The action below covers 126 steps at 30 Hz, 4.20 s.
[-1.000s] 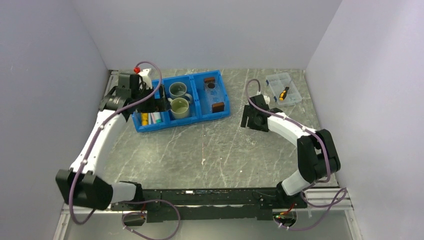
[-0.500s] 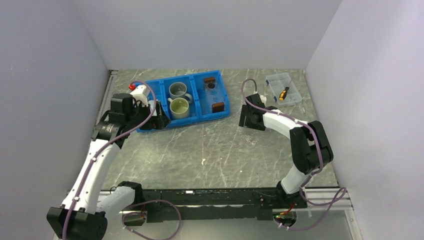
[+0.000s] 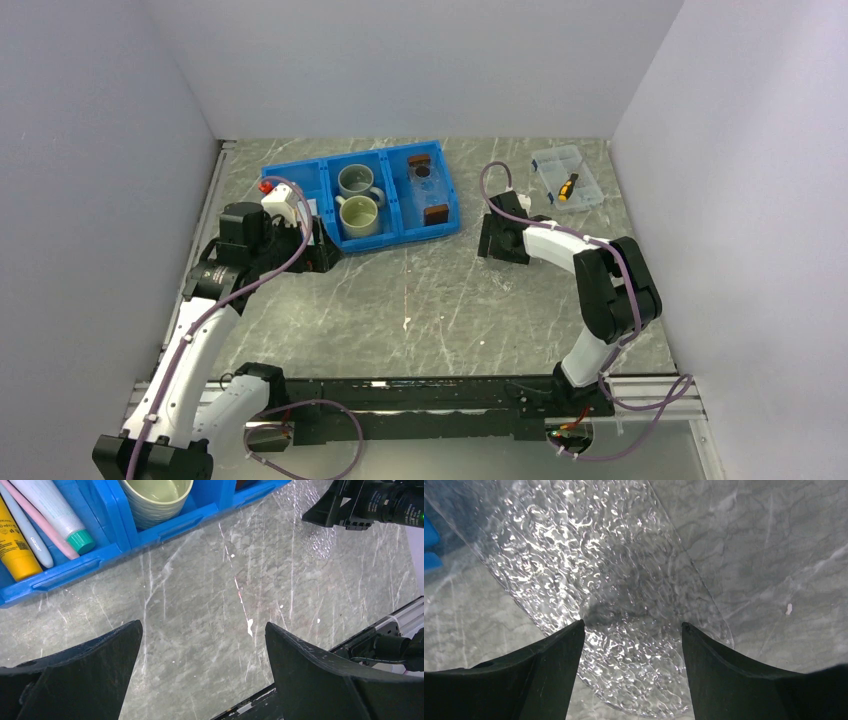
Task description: Prepare toiletry sets of a toothbrush and toothpaste on the tray
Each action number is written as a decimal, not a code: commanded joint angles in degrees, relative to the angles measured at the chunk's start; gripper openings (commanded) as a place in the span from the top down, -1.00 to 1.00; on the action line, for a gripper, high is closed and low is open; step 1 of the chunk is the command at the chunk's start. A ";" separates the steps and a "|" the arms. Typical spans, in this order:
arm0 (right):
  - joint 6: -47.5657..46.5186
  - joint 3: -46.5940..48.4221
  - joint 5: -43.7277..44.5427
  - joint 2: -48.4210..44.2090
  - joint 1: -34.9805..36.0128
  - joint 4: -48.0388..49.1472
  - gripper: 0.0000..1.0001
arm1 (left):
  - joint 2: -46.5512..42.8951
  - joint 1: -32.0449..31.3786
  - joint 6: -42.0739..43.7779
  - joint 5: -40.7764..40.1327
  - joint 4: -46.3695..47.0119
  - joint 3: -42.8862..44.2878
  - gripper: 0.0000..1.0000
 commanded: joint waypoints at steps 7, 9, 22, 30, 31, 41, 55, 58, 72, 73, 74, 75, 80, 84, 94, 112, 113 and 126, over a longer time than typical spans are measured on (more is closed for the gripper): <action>0.04 -2.44 -0.80 0.99 0.12 1.21 -0.44 | -1.69 -0.20 1.00 1.79 3.03 -1.25 -0.99; -0.16 -2.51 -0.59 1.25 0.39 0.46 -0.44 | -1.70 -0.21 0.95 1.75 3.13 -1.57 -0.99; 2.96 -8.52 0.37 -1.88 4.04 -3.77 -0.43 | -2.20 -0.10 1.83 1.57 3.24 -2.73 -0.99; 8.17 -10.95 1.43 -5.79 7.94 -8.56 -0.44 | -3.04 -0.13 1.73 1.92 3.16 -3.05 -0.99; 9.08 -11.45 1.56 -6.68 8.87 -9.42 -0.44 | -3.21 -0.13 1.72 1.93 3.16 -3.14 -0.99; 16.24 -18.35 2.99 -16.84 16.37 -15.70 -0.45 | -4.39 -0.09 1.39 2.52 3.33 -3.68 -0.99; 24.75 -16.23 7.63 -30.15 23.04 -25.34 -0.52 | -5.74 -0.13 1.14 3.69 3.70 -4.16 -0.99; 23.31 -11.98 10.67 -29.86 22.91 -27.06 -0.60 | -6.08 -0.13 1.17 3.81 3.74 -4.41 -0.99; 11.37 -5.99 5.70 -22.39 11.72 -13.15 -0.76 | -8.35 -0.13 1.00 3.07 3.77 -5.10 -0.99; 10.52 -5.97 4.34 -21.75 10.35 -11.89 -0.77 | -8.44 -0.13 1.00 3.00 3.81 -5.13 -0.99; 9.69 -5.68 3.39 -21.20 9.32 -10.87 -0.78 | -8.61 -0.13 1.00 2.82 3.81 -5.17 -0.99; 8.73 -5.41 3.15 -20.63 8.53 -10.21 -0.80 | -8.65 -0.13 0.98 2.54 3.86 -5.08 -0.99; 5.89 -5.15 1.30 -18.20 3.95 -7.12 -0.96 | -8.95 -0.13 0.92 2.59 3.80 -5.29 -0.99; 3.33 -5.77 -1.10 -16.44 0.89 -3.85 -0.99 | -8.75 -0.13 0.86 2.85 3.91 -5.31 -0.99; -1.23 -5.97 -5.89 -11.73 -4.03 1.41 -1.00 | -8.29 -0.14 0.72 3.84 4.30 -5.56 -0.99; -3.93 -6.05 -11.08 -6.62 -8.64 5.85 -0.99 | -8.23 -0.19 0.81 3.44 4.19 -5.60 -0.99; -3.94 -5.90 -11.65 -6.33 -8.73 5.95 -0.99 | -8.22 -0.17 0.78 3.42 4.20 -5.57 -0.99; -4.73 -6.01 -18.42 -3.93 -8.16 8.18 -0.99 | -8.29 -0.13 0.89 3.16 4.00 -5.48 -0.99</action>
